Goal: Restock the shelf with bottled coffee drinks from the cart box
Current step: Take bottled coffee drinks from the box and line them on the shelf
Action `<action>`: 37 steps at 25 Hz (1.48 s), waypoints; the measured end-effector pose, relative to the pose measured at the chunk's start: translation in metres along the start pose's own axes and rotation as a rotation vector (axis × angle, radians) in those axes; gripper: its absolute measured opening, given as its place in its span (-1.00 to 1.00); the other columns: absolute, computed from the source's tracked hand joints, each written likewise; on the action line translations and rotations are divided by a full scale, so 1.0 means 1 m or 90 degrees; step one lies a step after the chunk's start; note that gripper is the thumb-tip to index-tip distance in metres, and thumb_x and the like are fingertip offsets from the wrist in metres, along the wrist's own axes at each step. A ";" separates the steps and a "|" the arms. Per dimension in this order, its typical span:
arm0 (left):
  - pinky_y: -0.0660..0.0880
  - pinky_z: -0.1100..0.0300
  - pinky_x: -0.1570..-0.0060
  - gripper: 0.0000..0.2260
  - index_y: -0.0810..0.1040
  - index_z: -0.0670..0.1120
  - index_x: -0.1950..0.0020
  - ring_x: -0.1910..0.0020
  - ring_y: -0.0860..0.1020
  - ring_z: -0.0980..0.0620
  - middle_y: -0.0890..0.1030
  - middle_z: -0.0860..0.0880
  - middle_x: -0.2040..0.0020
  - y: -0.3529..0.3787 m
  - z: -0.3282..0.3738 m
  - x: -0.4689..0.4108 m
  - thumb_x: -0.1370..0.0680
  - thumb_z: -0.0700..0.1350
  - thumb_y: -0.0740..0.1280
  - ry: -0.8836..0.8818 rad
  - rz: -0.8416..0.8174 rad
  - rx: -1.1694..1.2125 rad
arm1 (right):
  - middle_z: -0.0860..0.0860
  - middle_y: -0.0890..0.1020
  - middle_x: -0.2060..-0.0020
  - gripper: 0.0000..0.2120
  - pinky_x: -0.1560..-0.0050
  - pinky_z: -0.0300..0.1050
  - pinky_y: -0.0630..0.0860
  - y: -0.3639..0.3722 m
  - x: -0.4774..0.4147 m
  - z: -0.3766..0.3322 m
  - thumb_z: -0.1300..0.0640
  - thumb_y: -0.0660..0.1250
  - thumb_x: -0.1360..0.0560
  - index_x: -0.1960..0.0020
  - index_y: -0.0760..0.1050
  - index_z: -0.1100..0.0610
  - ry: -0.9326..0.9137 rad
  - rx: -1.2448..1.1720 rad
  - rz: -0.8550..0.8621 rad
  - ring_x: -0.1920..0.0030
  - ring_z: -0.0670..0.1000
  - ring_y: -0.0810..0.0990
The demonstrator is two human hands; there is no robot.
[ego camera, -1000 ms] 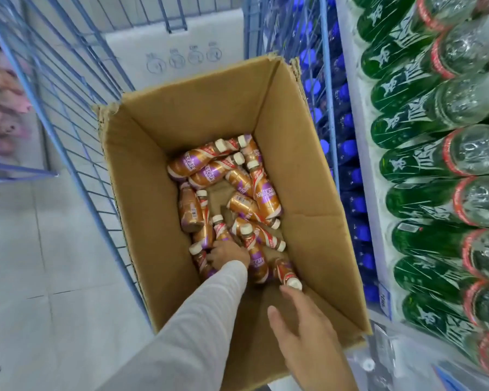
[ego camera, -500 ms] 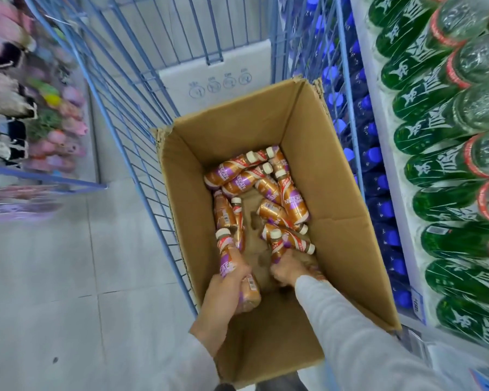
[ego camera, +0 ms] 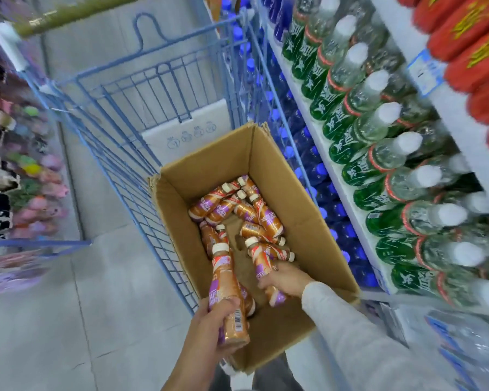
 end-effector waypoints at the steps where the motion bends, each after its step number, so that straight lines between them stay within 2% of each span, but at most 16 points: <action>1: 0.61 -0.22 -0.08 -0.51 0.41 0.01 -0.30 -0.15 0.57 -0.23 0.56 -0.15 -0.18 0.002 0.003 0.011 -0.44 -0.10 0.52 0.022 -0.037 -0.021 | -0.04 0.63 -0.14 -0.29 -0.19 -0.01 0.53 -0.005 0.034 0.002 -0.30 0.49 -0.12 -0.21 0.47 -0.11 -0.024 -0.094 0.021 -0.11 0.02 0.62; 3: 0.64 -0.21 0.01 -0.63 0.52 0.02 -0.19 -0.05 0.62 -0.21 0.62 -0.16 -0.09 0.005 0.011 0.030 -0.43 -0.17 0.51 0.084 -0.102 -0.067 | -0.06 0.69 -0.01 -0.42 -0.11 0.01 0.61 -0.007 0.101 0.013 -0.17 0.53 -0.18 -0.16 0.51 -0.10 -0.111 -0.303 0.066 0.00 -0.01 0.68; 6: 0.62 -0.28 0.02 -0.63 0.60 0.04 -0.12 -0.02 0.64 -0.23 0.65 -0.18 -0.05 0.022 0.022 0.060 -0.38 -0.25 0.52 0.167 -0.185 -0.140 | 0.03 0.74 0.11 -0.39 0.14 -0.05 0.61 0.006 0.190 0.038 0.01 0.57 -0.13 -0.17 0.59 0.04 -0.229 -0.606 0.125 0.15 0.01 0.71; 9: 0.61 -0.31 0.02 -0.44 0.61 0.06 -0.18 -0.02 0.64 -0.20 0.69 -0.15 -0.04 0.047 0.017 0.095 -0.21 -0.18 0.58 0.245 -0.290 -0.223 | 0.16 0.71 0.11 -0.32 0.15 0.01 0.57 0.023 0.242 0.071 0.08 0.54 -0.04 -0.15 0.59 0.20 -0.311 -0.842 0.187 0.18 0.11 0.68; 11: 0.61 -0.32 0.03 -0.43 0.63 0.13 -0.12 0.09 0.66 -0.11 0.72 -0.11 0.00 0.069 0.001 0.125 -0.14 -0.09 0.64 0.303 -0.362 -0.306 | 0.18 0.70 0.16 -0.30 0.16 0.03 0.53 0.029 0.270 0.097 0.10 0.53 0.00 -0.13 0.58 0.24 -0.356 -0.940 0.258 0.20 0.15 0.65; 12: 0.63 -0.22 0.09 -0.47 0.64 0.17 -0.06 0.18 0.66 -0.06 0.72 -0.09 0.04 0.080 -0.009 0.142 -0.13 -0.06 0.64 0.334 -0.397 -0.343 | 0.19 0.69 0.15 -0.26 0.15 0.04 0.52 0.029 0.283 0.109 0.10 0.57 0.04 -0.13 0.58 0.25 -0.370 -0.974 0.293 0.18 0.17 0.65; 14: 0.58 0.07 0.23 -0.57 0.63 0.22 0.06 0.30 0.63 0.02 0.72 -0.04 0.15 0.100 -0.032 0.172 -0.13 -0.06 0.60 0.393 -0.450 -0.383 | 0.21 0.69 0.14 -0.10 0.16 0.03 0.54 0.029 0.308 0.134 0.02 0.70 0.16 -0.13 0.58 0.26 -0.402 -1.010 0.364 0.16 0.19 0.64; 17: 0.55 0.18 0.26 -0.50 0.58 0.16 -0.02 0.29 0.62 0.03 0.70 -0.03 0.19 0.133 -0.085 0.214 -0.11 0.00 0.59 0.446 -0.540 -0.455 | 0.22 0.71 0.18 0.02 0.29 -0.03 0.63 0.030 0.350 0.190 -0.05 0.75 0.26 -0.12 0.55 0.31 -0.426 -1.043 0.482 0.27 0.17 0.69; 19: 0.56 0.22 0.28 -0.43 0.54 0.00 -0.09 0.33 0.62 0.09 0.68 -0.12 0.14 0.155 -0.123 0.231 -0.10 -0.03 0.56 0.449 -0.622 -0.494 | 0.24 0.70 0.16 0.10 0.33 -0.04 0.62 0.030 0.382 0.229 -0.05 0.76 0.24 -0.20 0.50 0.37 -0.461 -1.054 0.528 0.28 0.16 0.68; 22: 0.43 0.42 0.47 -0.37 0.46 -0.15 0.05 0.55 0.51 0.29 0.53 -0.21 0.12 0.193 -0.197 0.253 0.10 -0.08 0.43 0.487 -0.724 -0.508 | 0.27 0.69 0.10 0.12 0.37 -0.03 0.60 0.037 0.428 0.303 -0.04 0.75 0.18 -0.27 0.44 0.34 -0.534 -1.080 0.609 0.29 0.17 0.67; 25: 0.56 0.11 0.25 -0.40 0.59 0.05 -0.07 0.28 0.63 0.05 0.64 -0.16 0.03 0.219 -0.277 0.279 -0.02 0.05 0.49 0.449 -0.763 -0.492 | 0.30 0.68 0.03 0.00 0.37 0.03 0.62 0.045 0.474 0.368 0.02 0.74 0.11 -0.25 0.47 0.26 -0.589 -1.093 0.678 0.28 0.19 0.68; 27: 0.59 -0.05 0.12 -0.46 0.61 0.15 -0.12 0.11 0.64 -0.06 0.69 -0.09 -0.05 0.235 -0.328 0.300 -0.14 0.05 0.53 0.452 -0.773 -0.490 | 0.23 0.71 0.05 -0.19 0.24 0.05 0.65 0.054 0.501 0.413 0.08 0.68 0.03 -0.19 0.54 0.20 -0.594 -1.105 0.746 0.19 0.18 0.69; 29: 0.62 0.02 0.13 -0.42 0.60 0.12 -0.18 0.05 0.65 -0.02 0.70 -0.06 -0.08 0.246 -0.364 0.321 -0.16 0.04 0.55 0.474 -0.815 -0.483 | 0.24 0.71 0.02 -0.32 0.08 0.11 0.63 0.065 0.522 0.448 0.04 0.68 0.00 -0.10 0.62 0.13 -0.591 -1.114 0.811 0.09 0.18 0.71; 31: 0.60 0.11 0.15 -0.40 0.61 0.18 -0.20 0.04 0.67 0.03 0.70 -0.01 -0.09 0.256 -0.393 0.343 -0.16 0.06 0.56 0.504 -0.851 -0.490 | 0.27 0.70 -0.02 -0.27 -0.04 0.15 0.56 0.074 0.541 0.475 -0.08 0.73 0.08 -0.05 0.66 0.10 -0.586 -1.122 0.857 0.04 0.20 0.68; 34: 0.62 0.16 0.19 -0.33 0.63 0.13 -0.23 0.09 0.69 0.04 0.72 -0.02 -0.08 0.267 -0.423 0.366 -0.11 0.05 0.59 0.504 -0.899 -0.517 | 0.25 0.70 -0.05 -0.25 -0.06 0.10 0.54 0.080 0.562 0.505 -0.06 0.72 0.08 -0.07 0.67 0.11 -0.585 -1.147 0.907 0.05 0.19 0.67; 37: 0.64 0.08 0.18 -0.31 0.65 0.03 -0.21 0.11 0.70 -0.05 0.73 -0.05 -0.05 0.286 -0.443 0.377 -0.08 0.05 0.61 0.503 -0.899 -0.554 | 0.21 0.71 -0.06 -0.28 -0.09 0.10 0.57 0.077 0.572 0.526 -0.05 0.71 0.05 -0.08 0.67 0.07 -0.599 -1.139 0.919 -0.01 0.17 0.69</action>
Point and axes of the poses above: each hand's wrist, its own x-axis away from the middle knuckle, its own y-axis out of the palm, z = x × y, the point moved 3 cm from there along -x, towards the middle knuckle
